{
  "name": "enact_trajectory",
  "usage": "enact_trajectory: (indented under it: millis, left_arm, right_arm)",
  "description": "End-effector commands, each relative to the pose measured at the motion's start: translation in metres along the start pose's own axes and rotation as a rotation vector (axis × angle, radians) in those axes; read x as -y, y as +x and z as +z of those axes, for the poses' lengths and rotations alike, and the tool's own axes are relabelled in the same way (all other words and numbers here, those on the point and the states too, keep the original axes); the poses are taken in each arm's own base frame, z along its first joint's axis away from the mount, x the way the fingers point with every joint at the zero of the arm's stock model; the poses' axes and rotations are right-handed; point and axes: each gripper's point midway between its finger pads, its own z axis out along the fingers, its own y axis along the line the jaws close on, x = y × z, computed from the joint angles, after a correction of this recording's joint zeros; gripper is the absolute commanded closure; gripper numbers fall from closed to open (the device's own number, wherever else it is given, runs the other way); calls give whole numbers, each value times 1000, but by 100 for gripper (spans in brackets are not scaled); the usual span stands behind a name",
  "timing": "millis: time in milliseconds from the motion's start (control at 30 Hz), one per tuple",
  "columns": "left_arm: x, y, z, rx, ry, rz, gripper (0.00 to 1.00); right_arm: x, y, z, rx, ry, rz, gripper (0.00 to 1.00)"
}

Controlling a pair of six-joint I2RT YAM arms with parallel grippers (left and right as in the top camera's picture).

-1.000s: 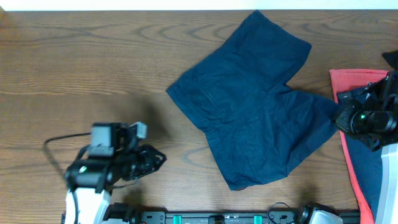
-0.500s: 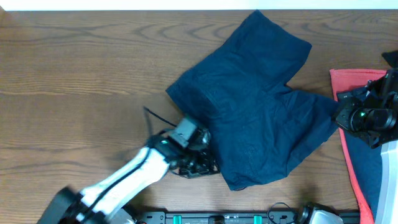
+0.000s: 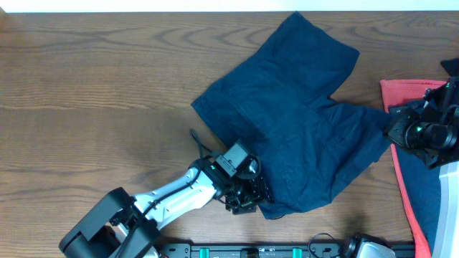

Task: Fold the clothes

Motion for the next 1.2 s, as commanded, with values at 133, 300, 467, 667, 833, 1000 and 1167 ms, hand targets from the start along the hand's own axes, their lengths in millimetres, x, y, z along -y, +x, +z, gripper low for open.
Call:
enact_trajectory:
  millis: [133,300,467,667,833,1000,1167]
  left_arm:
    - [-5,14,14,-6,-56,-73,37]
    - [-11,12,25,9,-85,-88,37]
    - [-13,6,39,-10,-77,-94,46]
    - [-14,-2,41,-22,-58,-99,79]
    - [-5,3,36,-59,-20,-47,94]
    - [3,4,2,12,-7,47,94]
    - [-33,12,-58,179,-167,34,94]
  right_arm:
    - [-1,-6,-3,20,-6,15,99]
    - [-1,-6,-3,20,-6,15,99]
    - [-1,-6,-3,22,-7,15,99]
    - [-1,-6,-3,23,-7,14,99]
    - [-1,-6,-3,23,-7,12,99]
    - [0,-7,-3,27,1,-16,99]
    - [1,-5,-4,23,2,-17,99]
